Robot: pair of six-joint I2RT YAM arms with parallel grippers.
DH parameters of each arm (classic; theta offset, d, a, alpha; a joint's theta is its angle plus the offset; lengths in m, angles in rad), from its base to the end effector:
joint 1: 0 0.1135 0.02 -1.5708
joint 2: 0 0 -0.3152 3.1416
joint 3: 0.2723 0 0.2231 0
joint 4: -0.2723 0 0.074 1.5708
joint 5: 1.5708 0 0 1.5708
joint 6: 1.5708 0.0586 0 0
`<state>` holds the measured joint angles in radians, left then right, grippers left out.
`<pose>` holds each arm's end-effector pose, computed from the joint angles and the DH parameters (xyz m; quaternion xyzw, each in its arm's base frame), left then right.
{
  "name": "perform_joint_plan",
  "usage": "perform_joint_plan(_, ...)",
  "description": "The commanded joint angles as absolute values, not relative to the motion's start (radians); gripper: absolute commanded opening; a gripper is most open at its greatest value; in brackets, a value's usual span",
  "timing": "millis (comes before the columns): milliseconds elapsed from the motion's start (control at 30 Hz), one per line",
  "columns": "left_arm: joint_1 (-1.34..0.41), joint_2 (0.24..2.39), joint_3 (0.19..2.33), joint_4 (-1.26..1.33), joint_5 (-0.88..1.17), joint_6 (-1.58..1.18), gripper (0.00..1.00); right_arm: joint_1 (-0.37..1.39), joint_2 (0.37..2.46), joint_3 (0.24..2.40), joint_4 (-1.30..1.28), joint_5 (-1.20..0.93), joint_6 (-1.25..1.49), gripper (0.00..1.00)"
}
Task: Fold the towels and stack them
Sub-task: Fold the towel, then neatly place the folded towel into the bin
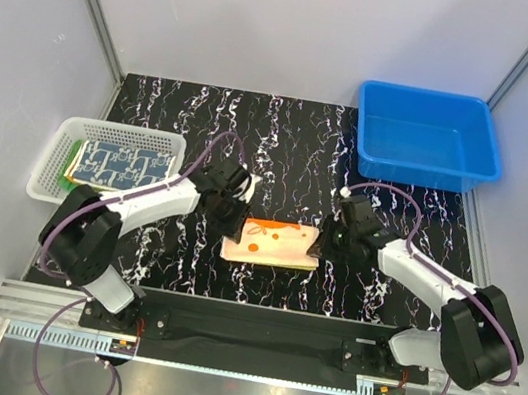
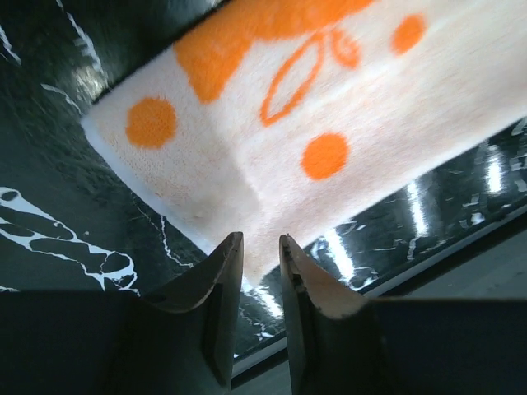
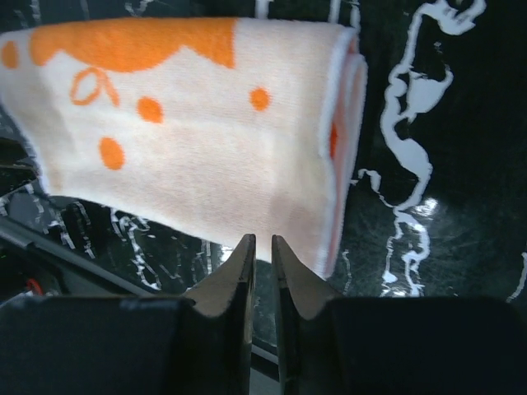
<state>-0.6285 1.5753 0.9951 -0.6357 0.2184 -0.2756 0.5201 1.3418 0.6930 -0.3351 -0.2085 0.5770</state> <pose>0.2187 -0.1747 0.2381 0.1907 0.9599 -0.1731 0.1110 0.1924 0.1242 0.2291 -0.0030 0.9525 0.2350 0.1935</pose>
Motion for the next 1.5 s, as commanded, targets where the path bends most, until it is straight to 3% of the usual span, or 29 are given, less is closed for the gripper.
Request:
perform_joint_plan(0,-0.640,1.490,1.045,-0.597,0.257,-0.336,0.29,0.528,1.318,0.713,-0.272,-0.271,0.612,0.20)
perform_joint_plan(167,-0.647,1.505,0.980,-0.519,0.262,-0.368,0.29,0.528,1.348,0.625,-0.106,-0.354,0.681,0.20)
perform_joint_plan(333,-0.600,1.571,0.934,-0.497,0.176,-0.396,0.29,0.529,1.355,0.548,-0.089,-0.288,0.681,0.20)
perform_joint_plan(667,-0.466,1.488,0.963,-0.532,0.126,-0.405,0.36,0.529,1.312,0.730,-0.265,-0.173,0.600,0.20)
perform_joint_plan(867,-0.466,1.459,0.898,-0.457,0.218,-0.410,0.39,0.528,1.469,0.833,-0.265,-0.095,0.534,0.18)
perform_joint_plan(1100,-0.466,1.454,0.770,-0.282,0.345,-0.478,0.44,0.526,1.552,0.756,-0.143,-0.055,0.496,0.15)
perform_joint_plan(1300,-0.466,1.470,0.723,-0.204,0.307,-0.529,0.47,0.529,1.430,0.723,-0.141,-0.090,0.505,0.16)
perform_joint_plan(1467,-0.469,1.526,0.721,-0.209,0.288,-0.549,0.45,0.529,1.327,0.729,-0.176,-0.097,0.497,0.18)
